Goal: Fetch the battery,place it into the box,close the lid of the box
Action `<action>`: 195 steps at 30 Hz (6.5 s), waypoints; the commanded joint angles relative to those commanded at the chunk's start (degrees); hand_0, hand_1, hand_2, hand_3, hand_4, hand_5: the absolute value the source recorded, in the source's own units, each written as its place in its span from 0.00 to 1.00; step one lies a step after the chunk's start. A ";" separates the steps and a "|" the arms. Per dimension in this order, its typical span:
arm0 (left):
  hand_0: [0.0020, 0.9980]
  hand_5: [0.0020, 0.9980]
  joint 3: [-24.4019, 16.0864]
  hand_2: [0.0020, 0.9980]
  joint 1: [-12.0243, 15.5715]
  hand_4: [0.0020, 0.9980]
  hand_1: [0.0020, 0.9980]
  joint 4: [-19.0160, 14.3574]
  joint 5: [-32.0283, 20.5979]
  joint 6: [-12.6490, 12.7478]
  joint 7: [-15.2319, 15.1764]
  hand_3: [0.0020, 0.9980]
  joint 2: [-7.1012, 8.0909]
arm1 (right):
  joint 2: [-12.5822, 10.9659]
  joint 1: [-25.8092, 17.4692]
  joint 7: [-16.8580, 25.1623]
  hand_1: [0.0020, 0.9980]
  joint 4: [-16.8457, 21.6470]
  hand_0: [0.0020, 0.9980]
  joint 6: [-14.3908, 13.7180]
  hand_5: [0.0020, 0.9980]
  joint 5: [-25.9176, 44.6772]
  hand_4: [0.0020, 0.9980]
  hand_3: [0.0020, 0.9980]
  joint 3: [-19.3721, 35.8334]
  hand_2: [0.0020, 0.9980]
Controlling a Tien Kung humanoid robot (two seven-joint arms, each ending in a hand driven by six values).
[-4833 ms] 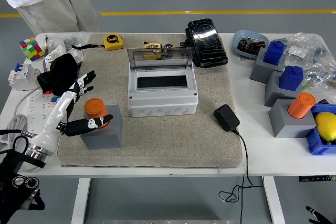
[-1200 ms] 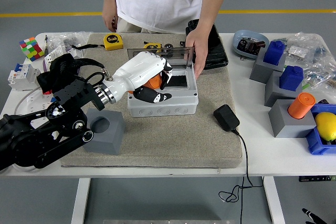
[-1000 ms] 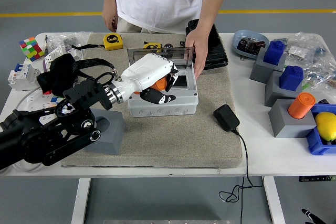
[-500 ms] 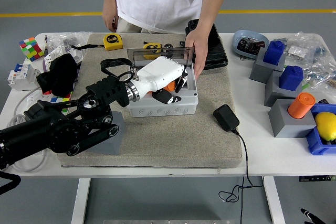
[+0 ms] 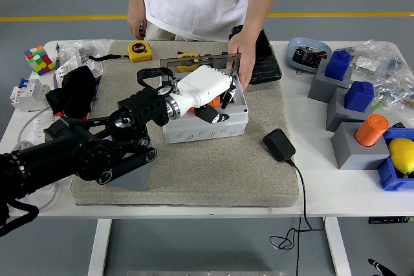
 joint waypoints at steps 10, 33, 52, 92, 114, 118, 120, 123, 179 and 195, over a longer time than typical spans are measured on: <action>0.09 0.00 -0.69 0.20 0.17 0.73 0.10 -1.60 -0.31 0.54 0.61 0.28 0.75 | 0.08 -0.12 -0.05 0.71 -0.07 0.65 0.10 0.53 0.09 0.94 0.57 -0.04 0.69; 0.09 0.00 -0.33 0.20 -1.57 0.65 0.10 1.59 -1.65 0.32 0.17 0.27 -0.45 | 0.12 0.01 0.02 0.71 0.02 0.65 0.09 0.53 0.48 0.94 0.57 -0.59 0.69; 0.31 0.00 -0.25 0.52 -1.37 0.94 0.50 2.70 0.39 0.91 0.11 0.53 -1.01 | 0.20 0.00 0.13 0.71 0.03 0.65 0.21 0.52 0.71 0.94 0.57 -0.97 0.69; 0.84 0.97 -16.45 0.92 1.73 1.00 0.91 -5.24 -8.32 0.61 -5.43 0.91 2.92 | 0.29 -0.18 0.22 0.71 -0.11 0.65 0.17 0.52 0.42 0.94 0.57 -0.21 0.69; 0.67 1.00 -14.57 0.79 4.74 1.00 0.79 -7.86 -8.97 -6.59 8.88 0.82 6.16 | 0.03 -0.11 0.34 0.71 -0.07 0.65 0.14 0.52 -0.16 0.95 0.57 0.72 0.69; 0.67 1.00 -14.95 0.79 6.51 1.00 0.79 -11.83 -8.87 -7.05 10.24 0.82 7.94 | -0.06 -0.22 0.33 0.71 -0.13 0.65 0.23 0.52 -0.38 0.95 0.57 1.09 0.69; 0.65 1.00 -15.14 0.77 7.19 1.00 0.78 -13.71 -8.78 -7.19 10.58 0.81 8.61 | -0.10 -0.30 0.32 0.71 -0.17 0.65 0.29 0.53 -0.46 0.95 0.57 1.21 0.69; 0.65 1.00 -15.50 0.77 8.41 1.00 0.78 -16.95 -8.73 -7.35 11.07 0.81 9.75 | -0.14 -0.40 0.34 0.71 -0.17 0.65 0.33 0.53 -0.70 0.95 0.57 1.49 0.69; 0.57 0.65 -61.42 0.70 40.48 1.00 0.70 -25.83 -19.22 -1.74 -8.79 0.72 9.43 | -0.06 -0.25 0.51 0.71 -0.15 0.64 0.26 0.52 -1.75 0.94 0.57 3.47 0.69; 0.57 0.61 -67.12 0.70 41.94 1.00 0.70 -26.16 -21.49 -3.23 -8.73 0.72 8.98 | 0.09 -0.02 0.51 0.71 -0.21 0.64 0.18 0.52 -1.79 0.94 0.57 3.75 0.69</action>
